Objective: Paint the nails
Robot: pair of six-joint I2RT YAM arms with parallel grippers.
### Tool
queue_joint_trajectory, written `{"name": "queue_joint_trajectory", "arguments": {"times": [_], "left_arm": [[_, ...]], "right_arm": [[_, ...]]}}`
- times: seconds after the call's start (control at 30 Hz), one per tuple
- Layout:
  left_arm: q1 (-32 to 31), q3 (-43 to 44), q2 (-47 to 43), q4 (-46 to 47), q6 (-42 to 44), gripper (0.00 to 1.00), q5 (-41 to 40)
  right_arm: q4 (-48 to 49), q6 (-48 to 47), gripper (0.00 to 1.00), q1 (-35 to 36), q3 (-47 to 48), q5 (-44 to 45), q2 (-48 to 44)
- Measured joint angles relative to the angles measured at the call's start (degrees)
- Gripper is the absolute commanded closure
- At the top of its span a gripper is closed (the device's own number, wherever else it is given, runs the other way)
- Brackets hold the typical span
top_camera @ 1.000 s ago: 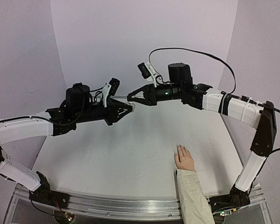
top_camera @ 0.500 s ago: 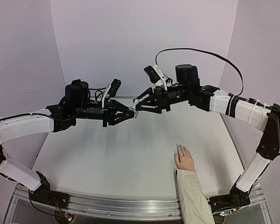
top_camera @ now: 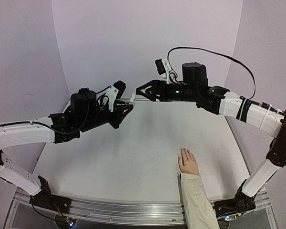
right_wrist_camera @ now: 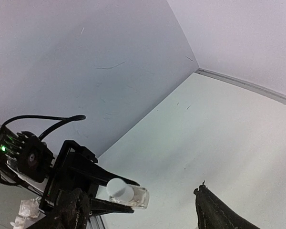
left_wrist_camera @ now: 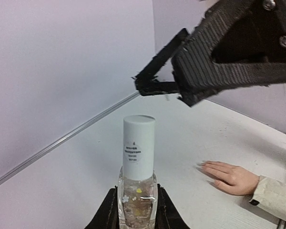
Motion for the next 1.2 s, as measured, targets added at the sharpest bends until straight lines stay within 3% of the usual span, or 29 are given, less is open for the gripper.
{"name": "queue_joint_trajectory", "arguments": {"times": [0.3,0.43,0.57,0.9,1.0,1.2], "left_arm": [[-0.02,0.02,1.57,-0.04,0.48,1.00,-8.24],[-0.17,0.02,1.90,-0.02,0.48,1.00,-9.07],[-0.24,0.02,2.01,-0.02,0.44,1.00,-9.60],[-0.31,0.07,1.86,-0.55,-1.55,1.00,-8.31],[2.05,0.04,0.98,-1.33,-4.63,1.00,-0.37],[9.01,0.02,-1.44,-0.39,-11.93,1.00,37.03]], "right_arm": [[0.00,7.10,0.40,3.98,3.96,7.41,5.42],[-0.02,8.26,0.54,4.76,6.40,8.02,8.55],[-0.02,8.83,0.74,5.14,7.98,8.26,10.86],[0.07,6.49,1.00,4.85,8.37,4.61,11.50],[0.13,1.36,1.00,3.45,8.37,-2.12,11.47],[1.95,-12.00,1.00,-0.55,8.37,-34.45,11.34]]}}
